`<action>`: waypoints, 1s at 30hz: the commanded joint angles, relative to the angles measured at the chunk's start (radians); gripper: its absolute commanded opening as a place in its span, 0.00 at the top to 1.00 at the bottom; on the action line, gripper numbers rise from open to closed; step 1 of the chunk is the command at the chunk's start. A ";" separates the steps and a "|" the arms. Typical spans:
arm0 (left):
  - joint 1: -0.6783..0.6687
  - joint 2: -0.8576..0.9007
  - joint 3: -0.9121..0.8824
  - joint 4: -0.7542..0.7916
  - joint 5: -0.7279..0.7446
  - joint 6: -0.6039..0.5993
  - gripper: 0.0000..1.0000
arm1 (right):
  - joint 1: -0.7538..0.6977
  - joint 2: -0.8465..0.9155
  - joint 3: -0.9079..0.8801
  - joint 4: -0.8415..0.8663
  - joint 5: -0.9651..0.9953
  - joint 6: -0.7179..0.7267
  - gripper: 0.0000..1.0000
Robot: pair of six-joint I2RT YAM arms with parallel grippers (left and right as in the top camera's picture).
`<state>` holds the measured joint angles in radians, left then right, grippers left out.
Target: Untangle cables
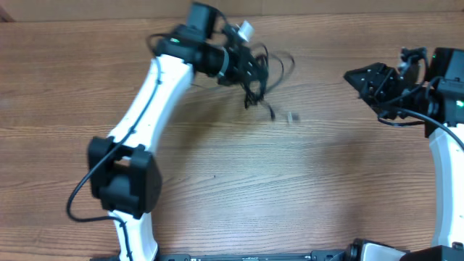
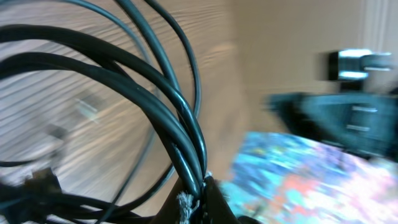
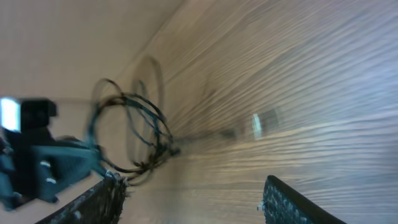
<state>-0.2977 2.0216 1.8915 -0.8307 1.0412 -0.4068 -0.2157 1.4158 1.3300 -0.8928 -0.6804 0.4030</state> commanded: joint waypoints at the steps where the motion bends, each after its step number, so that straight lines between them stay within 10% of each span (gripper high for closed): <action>1: 0.061 -0.029 0.018 -0.003 0.262 0.037 0.96 | 0.066 0.009 0.018 0.038 -0.055 0.021 0.32; 16: 0.072 -0.029 0.017 -0.241 0.182 0.517 0.96 | 0.371 0.159 0.018 0.227 0.074 0.422 0.41; 30: 0.055 -0.029 0.017 -0.232 0.141 0.537 0.96 | 0.503 0.373 0.018 0.335 0.058 0.517 0.58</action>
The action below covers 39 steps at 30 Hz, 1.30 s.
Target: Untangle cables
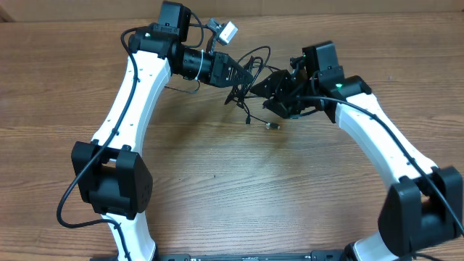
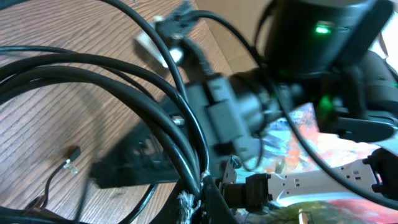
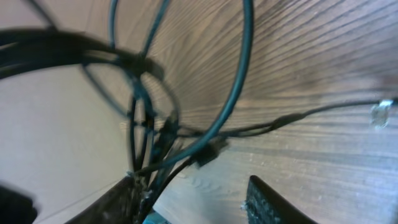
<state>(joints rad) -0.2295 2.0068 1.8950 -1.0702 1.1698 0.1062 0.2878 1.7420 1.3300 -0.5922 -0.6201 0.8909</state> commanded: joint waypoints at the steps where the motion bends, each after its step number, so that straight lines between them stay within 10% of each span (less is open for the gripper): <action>1: -0.013 -0.014 0.014 0.009 0.018 0.019 0.96 | -0.001 0.055 0.018 0.033 -0.002 0.027 0.65; 6: 0.044 -0.014 0.030 0.006 0.092 -0.010 0.96 | -0.049 0.057 0.018 -0.083 0.057 -0.125 0.96; 17: 0.144 -0.072 0.050 -0.032 0.104 0.036 0.96 | -0.319 0.057 0.018 -0.366 0.314 -0.360 0.96; 27: 0.087 -0.084 0.049 -0.212 -0.426 0.037 0.96 | -0.282 -0.056 0.020 -0.405 0.063 -0.607 0.96; 39: -0.043 -0.104 0.042 -0.148 -0.511 -0.011 0.96 | -0.143 -0.181 0.018 -0.560 0.424 -0.360 0.95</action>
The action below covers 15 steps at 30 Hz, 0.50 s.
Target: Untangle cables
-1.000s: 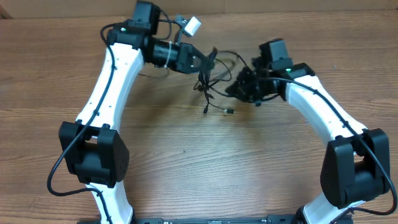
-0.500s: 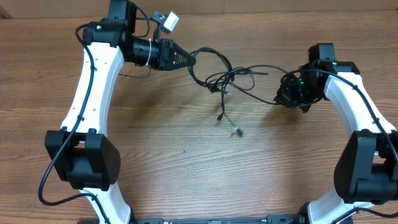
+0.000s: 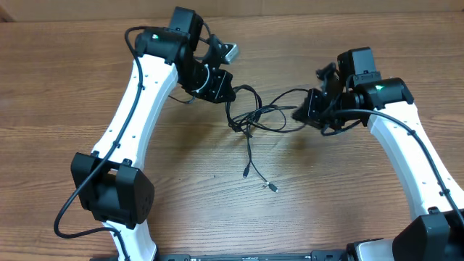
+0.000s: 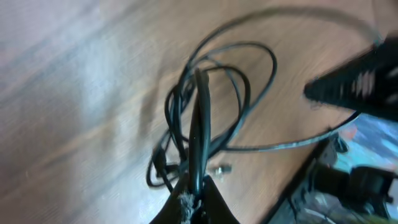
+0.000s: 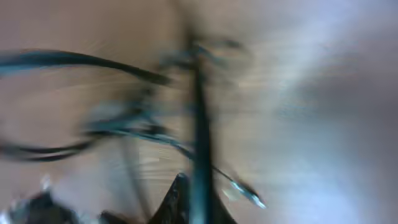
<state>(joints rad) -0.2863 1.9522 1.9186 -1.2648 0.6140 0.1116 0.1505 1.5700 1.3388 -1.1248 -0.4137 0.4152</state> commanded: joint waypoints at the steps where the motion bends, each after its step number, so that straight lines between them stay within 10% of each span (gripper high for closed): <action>1: 0.018 -0.062 0.025 0.072 0.070 -0.023 0.96 | -0.006 -0.009 0.009 -0.042 0.246 0.115 0.84; 5: 0.021 -0.114 0.037 0.122 0.114 -0.048 0.96 | -0.006 -0.010 0.029 -0.035 0.076 -0.009 0.39; 15: 0.020 -0.142 0.037 0.130 0.145 -0.166 0.96 | 0.056 0.009 0.151 0.191 -0.150 0.222 0.42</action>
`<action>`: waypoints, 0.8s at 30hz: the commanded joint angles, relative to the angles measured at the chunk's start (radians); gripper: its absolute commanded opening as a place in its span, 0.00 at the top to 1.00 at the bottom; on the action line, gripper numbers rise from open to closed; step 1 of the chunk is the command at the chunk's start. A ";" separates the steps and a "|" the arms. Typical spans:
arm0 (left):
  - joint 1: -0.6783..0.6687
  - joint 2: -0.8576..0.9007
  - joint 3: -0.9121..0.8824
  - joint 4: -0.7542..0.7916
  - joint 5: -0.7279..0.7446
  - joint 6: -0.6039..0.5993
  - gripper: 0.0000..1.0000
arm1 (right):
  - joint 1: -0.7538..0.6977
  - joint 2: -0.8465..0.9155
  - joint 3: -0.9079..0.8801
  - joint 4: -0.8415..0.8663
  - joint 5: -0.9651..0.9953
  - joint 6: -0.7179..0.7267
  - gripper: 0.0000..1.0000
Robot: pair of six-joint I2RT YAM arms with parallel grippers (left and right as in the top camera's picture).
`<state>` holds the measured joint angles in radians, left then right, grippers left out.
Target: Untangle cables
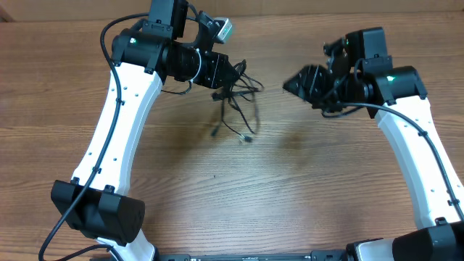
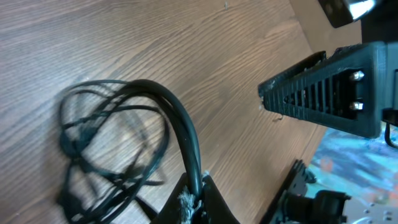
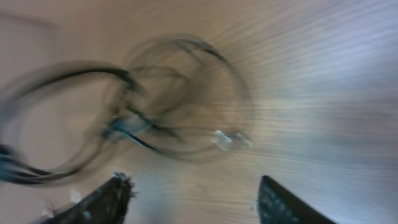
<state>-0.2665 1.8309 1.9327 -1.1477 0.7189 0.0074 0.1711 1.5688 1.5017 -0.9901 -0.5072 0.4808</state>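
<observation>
A bundle of thin black cables [image 1: 236, 88] hangs from my left gripper [image 1: 226, 72] near the back middle of the table. Its loose plug ends [image 1: 246, 138] dangle toward the wood. In the left wrist view the left gripper [image 2: 198, 186] is shut on a thick black strand, with the looped cables [image 2: 106, 134] below it. My right gripper [image 1: 290, 84] stands open to the right of the bundle and apart from it. The right wrist view is blurred. It shows the right gripper [image 3: 193, 182] with nothing between its fingers and the cables [image 3: 165, 106] ahead.
The wooden table [image 1: 239, 196] stretches toward the front under both arms. The left arm's white links [image 1: 116, 138] run down the left side and the right arm's links [image 1: 420, 167] down the right. Clutter off the table edge [image 2: 348, 168] shows in the left wrist view.
My right gripper was shut on a strand stretched out to the right; now it is open and holds nothing. The left gripper has moved back and up, and the bundle hangs gathered below it.
At first my left gripper held the bundle at the back while the right gripper stood open far to the right. Then the right gripper was at the bundle. Later it was shut on a strand, the cables spread between both grippers. Now only the left holds them.
</observation>
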 commanded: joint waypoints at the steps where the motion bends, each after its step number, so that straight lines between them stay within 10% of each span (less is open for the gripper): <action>1: 0.000 -0.021 0.023 0.016 0.041 -0.069 0.96 | 0.049 0.026 -0.020 0.085 -0.056 0.196 0.45; 16: -0.002 -0.020 0.023 0.030 0.038 -0.091 0.96 | 0.206 0.261 -0.023 0.285 -0.071 0.397 0.57; 20: -0.001 -0.020 0.023 0.030 -0.013 -0.090 0.96 | 0.185 0.261 -0.022 0.245 -0.040 0.314 0.96; 24: -0.001 -0.020 0.023 0.005 -0.238 -0.090 0.96 | 0.109 0.241 0.003 0.106 0.019 0.164 0.96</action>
<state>-0.2668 1.8309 1.9327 -1.1301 0.6720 -0.0765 0.3412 1.8305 1.4826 -0.8139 -0.5571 0.7834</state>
